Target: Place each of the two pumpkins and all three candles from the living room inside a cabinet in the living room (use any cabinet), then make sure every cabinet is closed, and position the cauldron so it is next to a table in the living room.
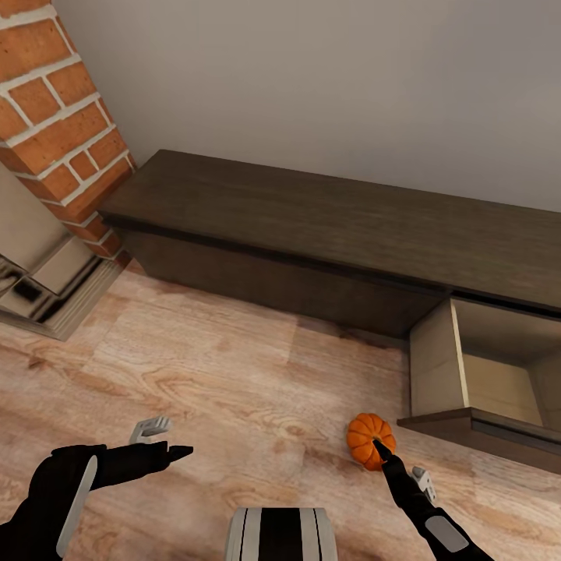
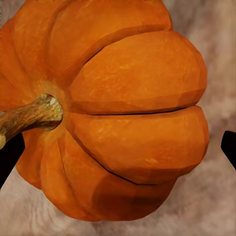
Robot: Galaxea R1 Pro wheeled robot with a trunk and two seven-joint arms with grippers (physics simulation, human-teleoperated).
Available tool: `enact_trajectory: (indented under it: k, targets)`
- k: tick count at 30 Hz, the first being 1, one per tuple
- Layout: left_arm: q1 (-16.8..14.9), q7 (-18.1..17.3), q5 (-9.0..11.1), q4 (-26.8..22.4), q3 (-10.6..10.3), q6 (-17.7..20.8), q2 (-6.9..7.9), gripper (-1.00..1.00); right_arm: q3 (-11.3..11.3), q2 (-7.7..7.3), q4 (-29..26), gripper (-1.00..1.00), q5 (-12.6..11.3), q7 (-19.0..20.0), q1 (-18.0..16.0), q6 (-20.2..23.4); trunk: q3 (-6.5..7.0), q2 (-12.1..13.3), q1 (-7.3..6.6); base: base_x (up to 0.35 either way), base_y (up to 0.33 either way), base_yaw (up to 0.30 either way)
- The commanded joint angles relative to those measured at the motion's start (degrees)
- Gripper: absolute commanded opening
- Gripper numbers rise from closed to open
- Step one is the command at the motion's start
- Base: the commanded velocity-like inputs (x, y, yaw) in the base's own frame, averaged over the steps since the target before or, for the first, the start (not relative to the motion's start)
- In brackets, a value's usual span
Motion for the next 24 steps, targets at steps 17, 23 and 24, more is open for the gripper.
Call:
enact_trajectory:
  k: [17,23,24]
  targets:
    - [0.0,0.04,0.0,0.0,-0.02,0.0,0.0,1.0,-0.01,0.0,0.0,1.0,0.01,-0.03,0.0,-0.08,0.0,0.0,0.0,0.043,0.0,0.0]
    - [0.0,0.06,0.0,0.0,-0.04,0.0,0.0,1.0,-0.01,0.0,-0.02,1.0,0.05,-0.03,0.0,-0.08,0.0,0.0,0.0,0.023,0.0,0.0]
    - [0.0,0.06,0.0,0.0,-0.06,0.0,-0.02,1.0,-0.01,0.0,-0.02,1.0,0.07,-0.03,0.0,-0.08,0.0,0.0,0.0,0.003,0.0,0.0]
